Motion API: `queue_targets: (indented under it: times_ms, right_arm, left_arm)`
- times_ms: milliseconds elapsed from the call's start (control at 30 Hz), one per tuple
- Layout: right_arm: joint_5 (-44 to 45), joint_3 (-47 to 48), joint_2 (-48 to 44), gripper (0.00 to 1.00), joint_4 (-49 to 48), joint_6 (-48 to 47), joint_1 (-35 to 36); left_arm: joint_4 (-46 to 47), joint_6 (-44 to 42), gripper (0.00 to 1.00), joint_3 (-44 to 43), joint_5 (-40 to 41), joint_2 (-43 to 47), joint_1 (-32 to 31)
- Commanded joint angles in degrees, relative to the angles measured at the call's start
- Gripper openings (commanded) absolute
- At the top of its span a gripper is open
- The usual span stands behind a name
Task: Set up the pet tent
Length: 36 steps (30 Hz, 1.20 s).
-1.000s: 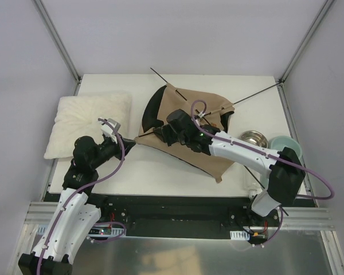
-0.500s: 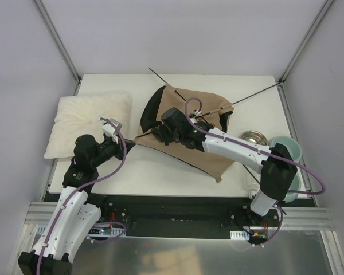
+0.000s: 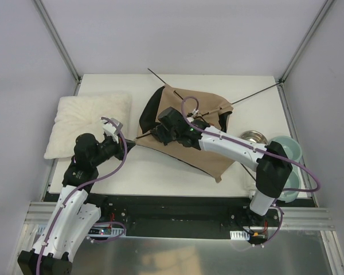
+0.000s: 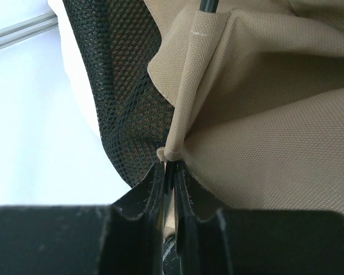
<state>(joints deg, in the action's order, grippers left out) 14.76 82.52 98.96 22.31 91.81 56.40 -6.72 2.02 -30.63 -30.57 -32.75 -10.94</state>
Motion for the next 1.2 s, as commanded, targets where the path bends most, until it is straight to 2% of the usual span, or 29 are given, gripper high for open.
queue_targets:
  times_ms: [0, 667, 767, 933, 1167]
  right_arm:
    - [4.0, 3.2, 0.4, 0.00, 2.1, -3.9, -0.2]
    - [10.6, 8.2, 3.4, 0.00, 5.6, -14.5, 1.3]
    - [11.4, 7.7, 3.5, 0.00, 4.1, -15.6, 1.4]
    - [9.0, 5.1, 2.4, 0.00, -4.5, -19.0, 1.8]
    - [9.0, 5.5, 3.8, 0.00, -6.0, -24.6, 2.7]
  left_arm:
    - [0.9, -0.9, 0.00, -3.7, -1.4, -0.6, -0.4]
    - [-13.8, -1.0, 0.00, -13.6, -4.0, -9.7, -0.4]
    - [-14.7, -0.2, 0.00, -14.2, -4.1, -11.0, -0.3]
    - [-17.0, 0.4, 0.00, -15.1, -4.6, -13.4, -0.4]
    - [-19.1, 0.4, 0.00, -16.2, -3.3, -14.8, -0.4]
